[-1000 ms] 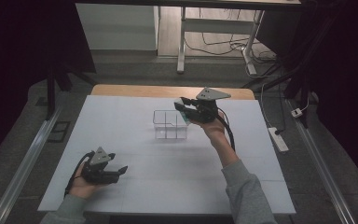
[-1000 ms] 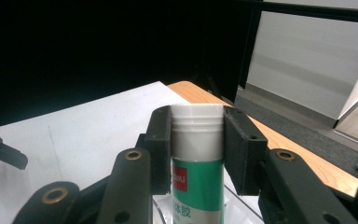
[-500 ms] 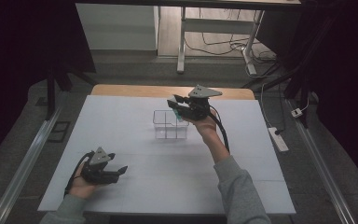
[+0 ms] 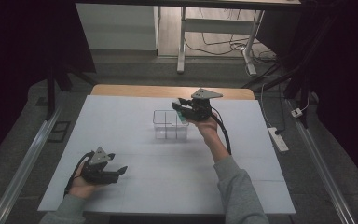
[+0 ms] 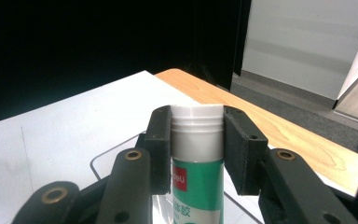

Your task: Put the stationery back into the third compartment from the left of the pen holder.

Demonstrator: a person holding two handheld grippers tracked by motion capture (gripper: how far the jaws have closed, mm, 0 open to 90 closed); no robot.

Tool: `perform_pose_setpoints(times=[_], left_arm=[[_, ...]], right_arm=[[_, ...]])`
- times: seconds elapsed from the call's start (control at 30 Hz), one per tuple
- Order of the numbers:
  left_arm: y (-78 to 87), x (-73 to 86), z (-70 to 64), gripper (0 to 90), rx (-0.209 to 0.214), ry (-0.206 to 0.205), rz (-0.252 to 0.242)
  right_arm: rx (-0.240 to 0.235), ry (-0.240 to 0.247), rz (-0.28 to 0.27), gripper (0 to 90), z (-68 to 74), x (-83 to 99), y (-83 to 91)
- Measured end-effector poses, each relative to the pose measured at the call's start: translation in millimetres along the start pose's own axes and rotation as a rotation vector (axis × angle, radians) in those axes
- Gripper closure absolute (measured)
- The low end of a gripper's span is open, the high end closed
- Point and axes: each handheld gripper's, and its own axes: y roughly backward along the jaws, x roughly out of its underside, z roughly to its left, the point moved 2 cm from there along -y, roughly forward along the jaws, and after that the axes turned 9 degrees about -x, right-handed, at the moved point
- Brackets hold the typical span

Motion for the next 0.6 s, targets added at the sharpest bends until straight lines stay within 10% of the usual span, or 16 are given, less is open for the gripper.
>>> perform_pose_setpoints(times=[0.6], left_arm=[[-0.7, 0.4, -0.2, 27.2, 0.002, -0.007, 0.005]], right_arm=[[-0.021, -0.040, 0.002, 53.2, -3.7, 8.2, 3.0]])
